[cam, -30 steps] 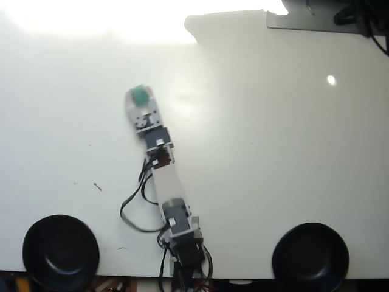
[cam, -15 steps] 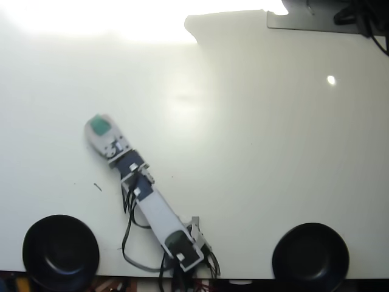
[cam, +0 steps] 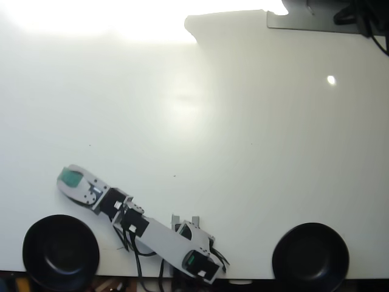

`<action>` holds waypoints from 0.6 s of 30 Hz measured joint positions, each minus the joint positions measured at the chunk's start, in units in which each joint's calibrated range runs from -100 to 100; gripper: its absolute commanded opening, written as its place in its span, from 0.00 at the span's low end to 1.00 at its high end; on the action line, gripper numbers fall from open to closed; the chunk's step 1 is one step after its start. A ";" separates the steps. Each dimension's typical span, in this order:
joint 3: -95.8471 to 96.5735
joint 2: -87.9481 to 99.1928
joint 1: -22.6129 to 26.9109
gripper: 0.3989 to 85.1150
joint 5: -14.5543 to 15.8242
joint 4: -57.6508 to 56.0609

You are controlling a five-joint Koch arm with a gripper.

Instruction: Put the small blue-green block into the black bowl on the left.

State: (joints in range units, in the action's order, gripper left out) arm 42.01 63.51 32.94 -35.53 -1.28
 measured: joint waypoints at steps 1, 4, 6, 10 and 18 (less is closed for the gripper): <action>0.00 0.63 0.59 0.04 0.10 -0.49; 0.00 2.90 3.52 0.04 1.22 -1.81; 0.00 4.42 5.62 0.04 2.34 -3.21; 0.00 5.05 9.43 0.04 4.69 -4.69; -0.28 5.18 14.36 0.04 11.87 -6.42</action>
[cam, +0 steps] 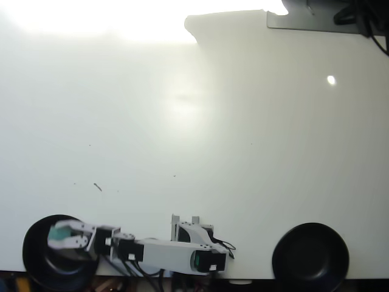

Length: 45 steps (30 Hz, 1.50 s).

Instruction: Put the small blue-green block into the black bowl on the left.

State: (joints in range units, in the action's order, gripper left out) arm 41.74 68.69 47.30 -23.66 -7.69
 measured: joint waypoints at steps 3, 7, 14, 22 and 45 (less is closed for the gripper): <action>0.00 0.00 1.27 0.04 3.96 0.00; 0.28 0.00 3.27 0.04 8.84 0.00; 1.57 0.00 5.32 0.04 14.26 0.00; 1.39 -0.13 5.37 0.03 17.00 0.00; 1.39 -1.64 2.25 0.59 15.58 -2.06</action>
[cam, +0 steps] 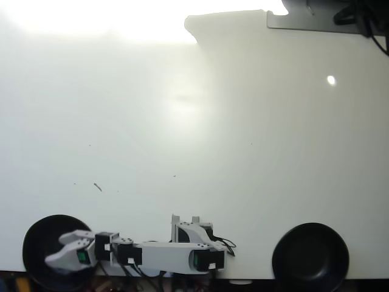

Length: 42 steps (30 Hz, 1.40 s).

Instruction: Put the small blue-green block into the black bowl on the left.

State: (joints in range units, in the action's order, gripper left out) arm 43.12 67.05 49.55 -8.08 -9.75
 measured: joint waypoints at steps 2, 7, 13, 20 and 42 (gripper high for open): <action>0.00 0.00 -1.61 0.58 -0.15 -0.82; 0.00 0.00 -5.71 0.57 0.05 -1.32; 0.00 0.25 -12.65 0.57 1.71 -3.54; 0.00 1.89 -21.00 0.57 4.93 -5.51; 18.56 10.10 -38.49 0.56 13.53 -1.32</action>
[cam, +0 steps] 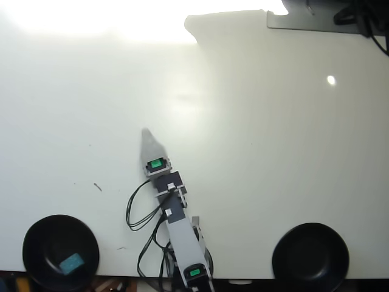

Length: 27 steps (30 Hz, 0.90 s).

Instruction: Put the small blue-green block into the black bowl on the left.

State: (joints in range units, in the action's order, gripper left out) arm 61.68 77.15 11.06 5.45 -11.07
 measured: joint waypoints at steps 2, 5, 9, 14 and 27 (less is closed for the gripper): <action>2.40 0.00 -1.61 0.56 -0.05 1.65; 5.54 0.13 -3.37 0.56 -0.05 3.87; 10.71 2.02 -5.13 0.56 -0.05 6.99; 18.74 5.93 -7.33 0.56 0.15 10.61; 29.64 8.08 -11.62 0.56 1.56 17.85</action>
State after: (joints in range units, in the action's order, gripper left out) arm 91.32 85.23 -0.56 7.01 6.79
